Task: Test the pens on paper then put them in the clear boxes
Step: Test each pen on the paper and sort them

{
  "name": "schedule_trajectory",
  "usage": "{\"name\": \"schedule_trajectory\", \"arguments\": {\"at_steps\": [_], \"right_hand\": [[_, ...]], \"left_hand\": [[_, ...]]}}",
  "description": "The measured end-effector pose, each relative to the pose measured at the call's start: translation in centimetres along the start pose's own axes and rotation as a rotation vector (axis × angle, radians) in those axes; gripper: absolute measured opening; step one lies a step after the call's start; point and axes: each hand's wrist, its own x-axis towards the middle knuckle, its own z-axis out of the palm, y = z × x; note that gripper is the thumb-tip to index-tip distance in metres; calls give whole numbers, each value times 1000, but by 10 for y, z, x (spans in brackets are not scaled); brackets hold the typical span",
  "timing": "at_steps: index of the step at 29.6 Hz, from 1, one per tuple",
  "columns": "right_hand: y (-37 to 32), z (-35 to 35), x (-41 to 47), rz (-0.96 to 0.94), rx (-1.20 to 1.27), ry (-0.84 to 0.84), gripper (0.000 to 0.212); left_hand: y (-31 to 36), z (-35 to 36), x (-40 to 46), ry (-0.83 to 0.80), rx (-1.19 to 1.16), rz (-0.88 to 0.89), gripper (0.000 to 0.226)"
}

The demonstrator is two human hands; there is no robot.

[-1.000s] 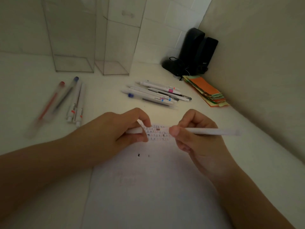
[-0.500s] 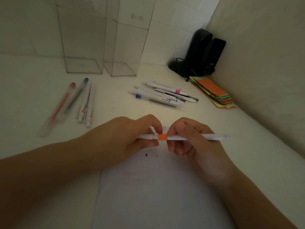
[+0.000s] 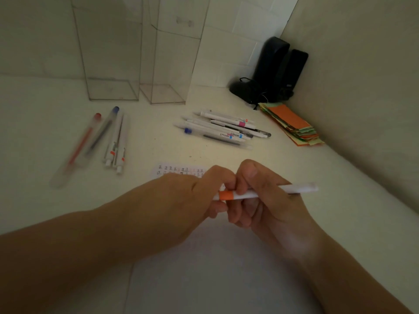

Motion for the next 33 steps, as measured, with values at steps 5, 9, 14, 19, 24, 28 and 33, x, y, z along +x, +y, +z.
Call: {"name": "schedule_trajectory", "arguments": {"at_steps": [5,9,14,19,24,28,33], "right_hand": [[-9,3,3,-15,-36,58,25],[-17,-5,2,33,-80,134,24],[-52,-26,-11,7,-248,147,26],[-91,-53,-87,-127,-263,162,23],[-82,-68,-236,-151,-378,484,30],[-52,-63,-334,32,-410,762,31],[12,-63,-413,448,-476,867,22]], "left_hand": [[2,4,6,14,-200,-152,23],[1,6,8,-123,-206,-228,34],[2,4,9,-197,-90,-211,26],[13,-4,16,-324,166,-127,38],[97,19,44,-291,56,227,35],[168,58,56,-362,-179,402,29],[226,115,68,-512,-289,513,30]]}}
